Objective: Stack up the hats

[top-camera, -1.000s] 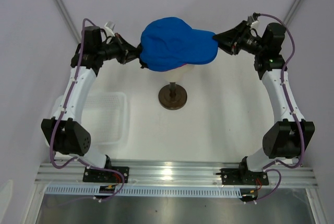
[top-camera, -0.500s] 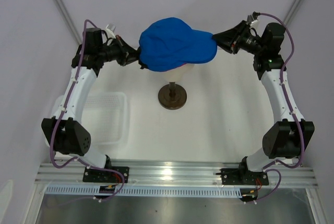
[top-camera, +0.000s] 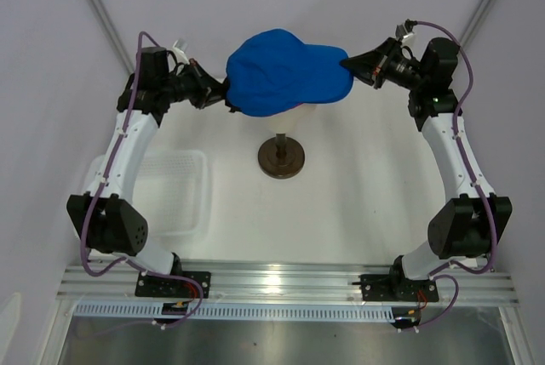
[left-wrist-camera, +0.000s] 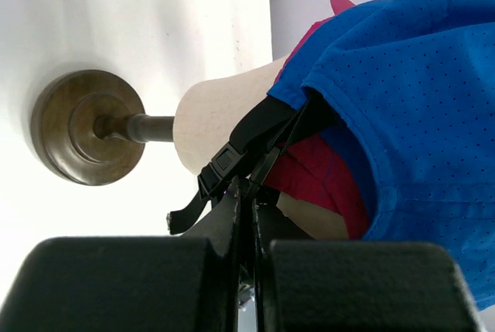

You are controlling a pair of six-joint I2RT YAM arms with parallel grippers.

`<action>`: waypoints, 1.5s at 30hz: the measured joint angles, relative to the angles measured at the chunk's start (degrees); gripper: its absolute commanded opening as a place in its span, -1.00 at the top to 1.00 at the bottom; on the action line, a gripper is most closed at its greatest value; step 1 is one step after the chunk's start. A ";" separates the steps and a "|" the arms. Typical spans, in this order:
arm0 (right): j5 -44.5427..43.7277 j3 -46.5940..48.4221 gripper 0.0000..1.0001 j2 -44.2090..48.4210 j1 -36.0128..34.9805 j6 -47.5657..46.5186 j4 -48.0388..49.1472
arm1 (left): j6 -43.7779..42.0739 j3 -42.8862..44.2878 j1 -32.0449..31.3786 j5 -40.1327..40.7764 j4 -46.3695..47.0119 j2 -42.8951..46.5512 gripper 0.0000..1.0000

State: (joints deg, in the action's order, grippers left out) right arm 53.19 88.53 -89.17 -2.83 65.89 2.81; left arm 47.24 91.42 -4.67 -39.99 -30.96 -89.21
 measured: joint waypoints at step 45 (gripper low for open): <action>-1.36 2.10 0.30 3.02 2.93 -11.10 -13.44 | -13.44 0.26 -7.15 20.90 -5.07 3.30 -0.18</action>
State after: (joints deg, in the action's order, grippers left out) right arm 51.83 90.63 -86.15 0.10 54.78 -10.63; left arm 33.80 91.68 -11.81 -19.09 -36.03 -85.91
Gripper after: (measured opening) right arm 0.220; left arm 0.543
